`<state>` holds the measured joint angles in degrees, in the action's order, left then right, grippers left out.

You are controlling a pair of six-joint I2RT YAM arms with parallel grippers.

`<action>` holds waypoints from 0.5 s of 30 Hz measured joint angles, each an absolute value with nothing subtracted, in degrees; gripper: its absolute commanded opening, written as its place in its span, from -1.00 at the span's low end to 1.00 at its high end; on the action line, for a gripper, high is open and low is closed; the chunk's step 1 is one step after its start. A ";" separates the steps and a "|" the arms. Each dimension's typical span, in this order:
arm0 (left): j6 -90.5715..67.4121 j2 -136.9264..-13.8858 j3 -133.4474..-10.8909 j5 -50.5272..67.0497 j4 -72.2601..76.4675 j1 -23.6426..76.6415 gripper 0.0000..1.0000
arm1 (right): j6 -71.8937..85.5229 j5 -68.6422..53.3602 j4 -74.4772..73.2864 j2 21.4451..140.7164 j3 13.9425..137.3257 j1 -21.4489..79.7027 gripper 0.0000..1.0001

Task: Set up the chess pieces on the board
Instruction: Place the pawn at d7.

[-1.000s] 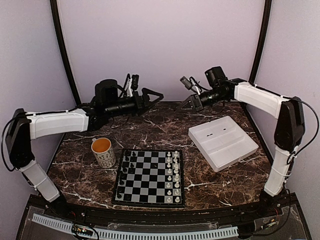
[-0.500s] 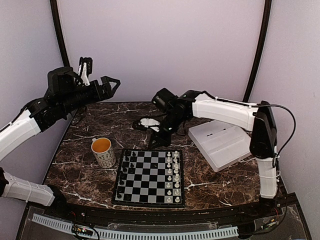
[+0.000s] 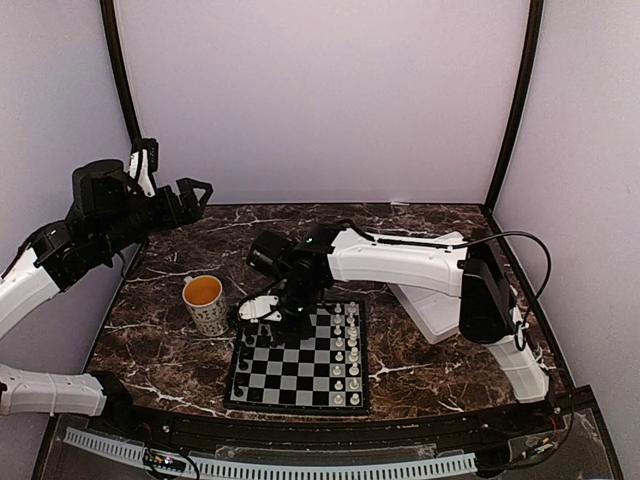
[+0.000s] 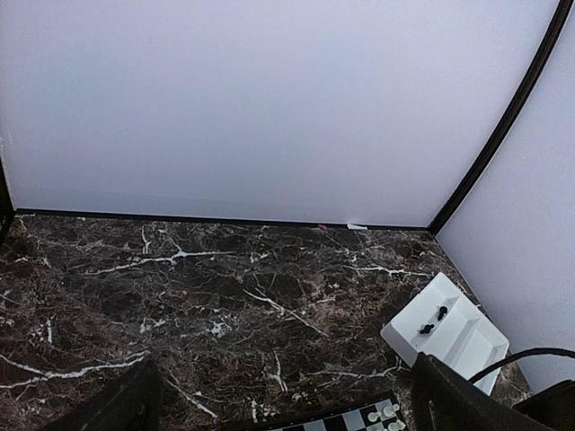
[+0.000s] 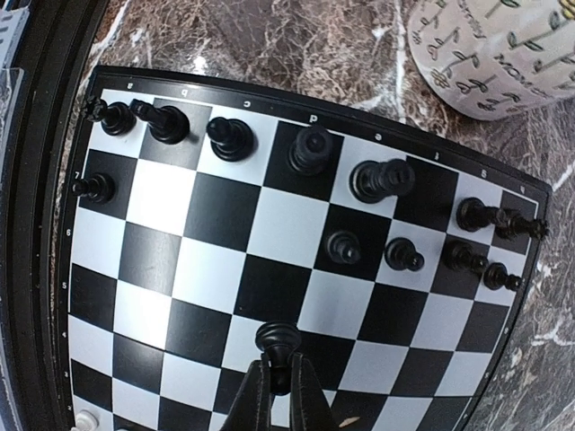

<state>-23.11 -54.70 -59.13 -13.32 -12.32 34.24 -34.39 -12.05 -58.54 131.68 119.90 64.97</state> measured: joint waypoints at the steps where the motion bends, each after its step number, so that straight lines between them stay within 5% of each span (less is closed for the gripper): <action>1: -23.16 -54.22 -58.85 -13.34 -12.45 34.22 0.98 | -34.81 -11.73 -58.63 132.20 120.44 65.49 -1.00; 15: -23.38 -48.40 -56.18 -14.44 -13.80 34.22 0.98 | -36.16 -7.60 -58.11 137.16 123.63 68.58 -1.00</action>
<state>-23.38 -48.40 -56.18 -14.44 -13.80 34.22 -36.16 -7.60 -58.11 137.16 123.63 68.58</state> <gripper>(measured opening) 0.988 0.052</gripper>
